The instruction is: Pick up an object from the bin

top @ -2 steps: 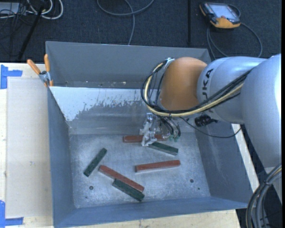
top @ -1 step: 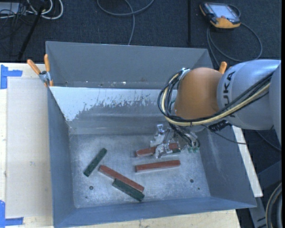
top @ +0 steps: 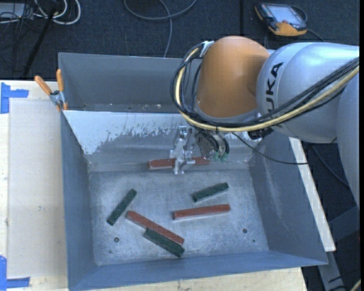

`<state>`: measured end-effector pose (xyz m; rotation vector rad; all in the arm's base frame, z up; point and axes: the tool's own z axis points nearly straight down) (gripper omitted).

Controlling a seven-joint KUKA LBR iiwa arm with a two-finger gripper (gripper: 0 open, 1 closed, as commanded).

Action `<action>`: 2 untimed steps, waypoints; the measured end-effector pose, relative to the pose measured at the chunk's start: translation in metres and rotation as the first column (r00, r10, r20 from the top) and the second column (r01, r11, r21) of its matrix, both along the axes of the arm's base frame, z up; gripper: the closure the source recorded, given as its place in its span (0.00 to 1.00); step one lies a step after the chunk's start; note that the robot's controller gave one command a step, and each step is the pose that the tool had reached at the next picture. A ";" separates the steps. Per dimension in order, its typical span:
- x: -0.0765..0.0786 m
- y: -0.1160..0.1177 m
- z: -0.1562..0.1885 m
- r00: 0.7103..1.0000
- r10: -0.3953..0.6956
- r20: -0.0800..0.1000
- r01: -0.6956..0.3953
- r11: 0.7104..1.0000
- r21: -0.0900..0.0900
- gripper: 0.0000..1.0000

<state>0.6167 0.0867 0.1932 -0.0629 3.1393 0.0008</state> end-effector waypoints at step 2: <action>-0.001 -0.005 0.013 0.999 0.047 -0.008 -0.047 0.999 0.000 1.00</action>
Offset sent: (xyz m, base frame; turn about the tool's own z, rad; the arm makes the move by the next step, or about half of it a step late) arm 0.0041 -0.0459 0.1304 -0.3244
